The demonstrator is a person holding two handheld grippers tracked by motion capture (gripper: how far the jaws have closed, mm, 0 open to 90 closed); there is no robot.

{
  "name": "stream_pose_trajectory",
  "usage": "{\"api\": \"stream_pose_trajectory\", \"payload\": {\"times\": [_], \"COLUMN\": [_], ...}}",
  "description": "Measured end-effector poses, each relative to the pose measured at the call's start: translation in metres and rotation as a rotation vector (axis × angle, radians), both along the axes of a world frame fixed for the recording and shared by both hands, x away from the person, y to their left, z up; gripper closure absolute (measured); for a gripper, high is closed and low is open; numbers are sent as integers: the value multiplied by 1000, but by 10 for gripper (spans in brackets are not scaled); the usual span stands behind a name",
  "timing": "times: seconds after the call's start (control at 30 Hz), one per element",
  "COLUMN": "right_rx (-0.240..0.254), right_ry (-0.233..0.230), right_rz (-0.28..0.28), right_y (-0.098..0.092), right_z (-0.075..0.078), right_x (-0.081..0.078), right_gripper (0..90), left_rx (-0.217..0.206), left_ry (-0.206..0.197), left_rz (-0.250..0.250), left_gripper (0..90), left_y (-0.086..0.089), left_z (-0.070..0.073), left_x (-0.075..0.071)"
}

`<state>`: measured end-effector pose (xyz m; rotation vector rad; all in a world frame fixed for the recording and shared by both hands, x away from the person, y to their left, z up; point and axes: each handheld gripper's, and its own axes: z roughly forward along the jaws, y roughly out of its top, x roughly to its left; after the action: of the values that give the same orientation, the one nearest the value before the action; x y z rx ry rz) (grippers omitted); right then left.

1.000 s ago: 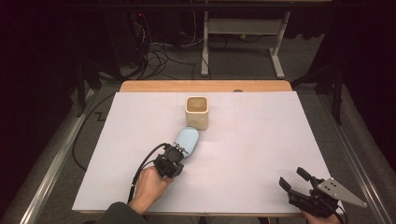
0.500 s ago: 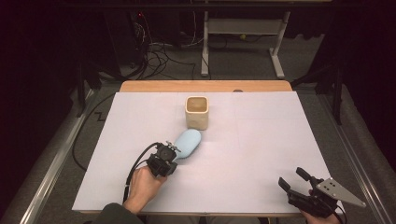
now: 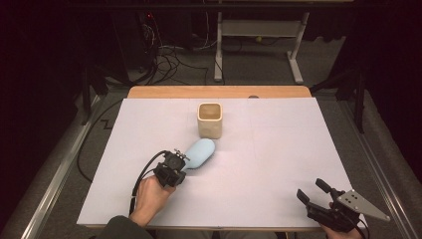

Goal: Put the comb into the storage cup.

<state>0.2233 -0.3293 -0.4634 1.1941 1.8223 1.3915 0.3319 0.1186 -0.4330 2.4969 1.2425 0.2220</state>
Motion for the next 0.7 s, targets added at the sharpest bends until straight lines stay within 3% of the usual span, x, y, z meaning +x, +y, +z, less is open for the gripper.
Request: {"api": "stream_pose_trajectory", "payload": {"times": [0.33, 0.5, 0.7], "right_rx": [0, 0, 0], "right_ry": [0, 2, 2], "right_rz": [-2, -2, -3], "right_y": [0, 0, 0], "right_z": [0, 0, 0], "right_x": [0, 1, 1], "right_gripper": [229, 229, 229], "left_rx": [3, -46, -73], "left_ry": [-3, -15, -38], "left_rz": [-3, -23, -35], "left_gripper": [894, 885, 795], "left_y": [1, 2, 6], "left_z": [-1, 5, 14], "left_x": [1, -3, -4]}}
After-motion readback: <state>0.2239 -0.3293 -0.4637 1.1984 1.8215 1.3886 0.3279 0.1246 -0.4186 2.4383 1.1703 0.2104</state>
